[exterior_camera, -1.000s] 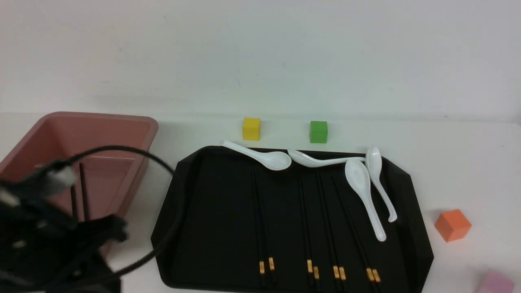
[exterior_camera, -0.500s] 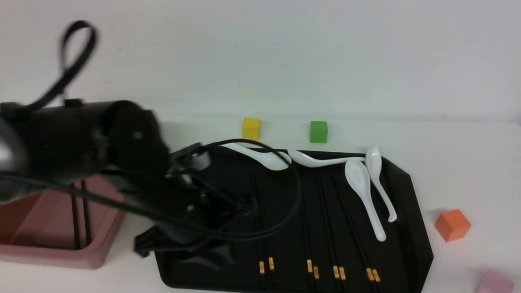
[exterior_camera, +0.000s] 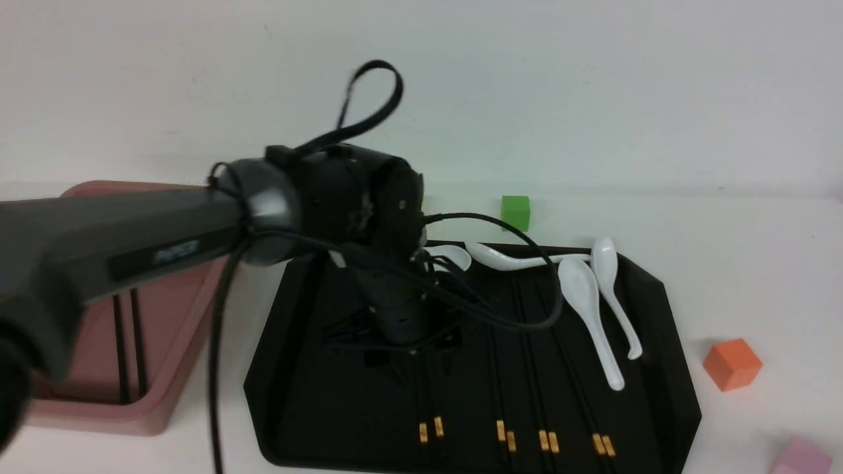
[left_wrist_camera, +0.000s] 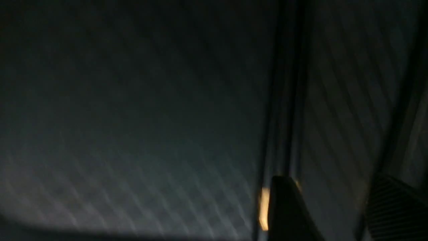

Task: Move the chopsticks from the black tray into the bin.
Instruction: Use the left arm to grab a pair of chopsticks

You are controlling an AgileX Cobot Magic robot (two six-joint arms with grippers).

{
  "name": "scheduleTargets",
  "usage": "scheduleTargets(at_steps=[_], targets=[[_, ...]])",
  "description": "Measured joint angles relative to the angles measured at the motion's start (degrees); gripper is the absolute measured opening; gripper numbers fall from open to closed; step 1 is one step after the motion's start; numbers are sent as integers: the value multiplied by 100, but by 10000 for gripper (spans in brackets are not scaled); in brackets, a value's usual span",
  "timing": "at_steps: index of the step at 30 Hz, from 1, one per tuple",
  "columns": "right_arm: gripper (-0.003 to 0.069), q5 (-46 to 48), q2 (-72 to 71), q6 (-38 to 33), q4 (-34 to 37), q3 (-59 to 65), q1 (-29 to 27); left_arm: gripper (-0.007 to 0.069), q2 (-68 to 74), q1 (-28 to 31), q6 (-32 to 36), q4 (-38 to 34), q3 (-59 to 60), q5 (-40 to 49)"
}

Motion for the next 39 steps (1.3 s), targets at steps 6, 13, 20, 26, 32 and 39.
scheduleTargets(at_steps=[6, 13, 20, 26, 32, 39], targets=[[239, 0, 0, 0, 0, 0, 0, 342, 688, 0, -91, 207, -450, 94], [239, 0, 0, 0, 0, 0, 0, 329, 957, 0, -93, 209, -548, 91], [239, 0, 0, 0, 0, 0, 0, 156, 981, 0, -23, 300, -567, 245], [239, 0, 0, 0, 0, 0, 0, 111, 650, 0, 140, 8, -508, 297], [239, 0, 0, 0, 0, 0, 0, 111, -696, 95, 476, 367, -501, 861], [239, 0, 0, 0, 0, 0, 0, 111, -2035, 1408, 695, 1233, -488, 1806]])
